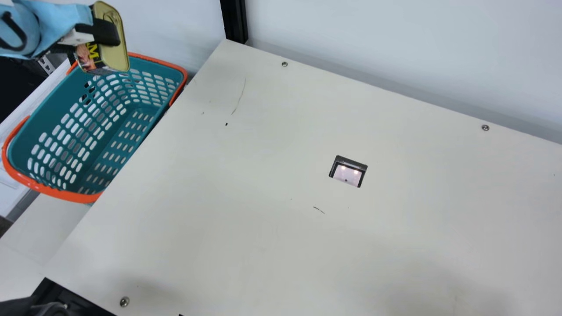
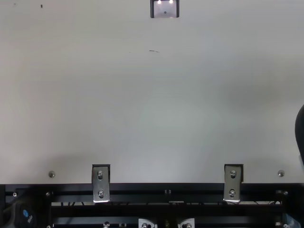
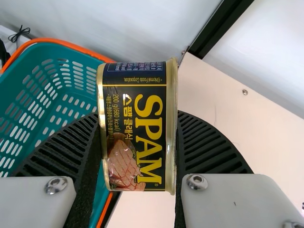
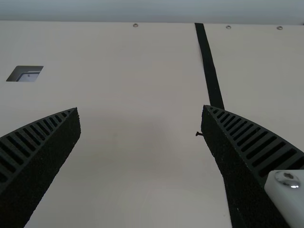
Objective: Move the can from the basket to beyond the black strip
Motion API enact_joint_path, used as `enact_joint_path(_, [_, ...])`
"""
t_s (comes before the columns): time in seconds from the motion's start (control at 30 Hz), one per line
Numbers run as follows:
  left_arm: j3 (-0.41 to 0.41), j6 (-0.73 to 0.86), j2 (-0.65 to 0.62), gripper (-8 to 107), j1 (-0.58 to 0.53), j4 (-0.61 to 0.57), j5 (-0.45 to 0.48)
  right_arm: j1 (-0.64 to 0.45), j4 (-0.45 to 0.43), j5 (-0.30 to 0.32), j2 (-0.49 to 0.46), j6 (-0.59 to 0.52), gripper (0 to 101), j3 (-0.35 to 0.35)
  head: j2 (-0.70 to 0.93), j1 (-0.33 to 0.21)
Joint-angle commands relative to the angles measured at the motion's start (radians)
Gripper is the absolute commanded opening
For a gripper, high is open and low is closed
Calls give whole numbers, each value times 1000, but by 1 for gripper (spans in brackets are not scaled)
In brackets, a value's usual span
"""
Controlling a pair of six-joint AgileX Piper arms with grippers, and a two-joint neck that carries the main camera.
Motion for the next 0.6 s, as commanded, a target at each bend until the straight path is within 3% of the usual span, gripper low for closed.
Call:
enact_joint_path(0.0, [-4, -17, 2, 10, -2, 8, 12, 0, 0, 0, 0, 0, 101, 0, 12, -27])
enact_joint_path(0.27, [-32, -143, 1, 10, 15, 39, 218, 0, 0, 0, 0, 0, 101, 0, 12, -27])
enact_joint_path(0.57, [-78, -248, -18, 10, 21, -8, 461, 0, 0, 0, 0, 0, 101, 0, 12, -27])
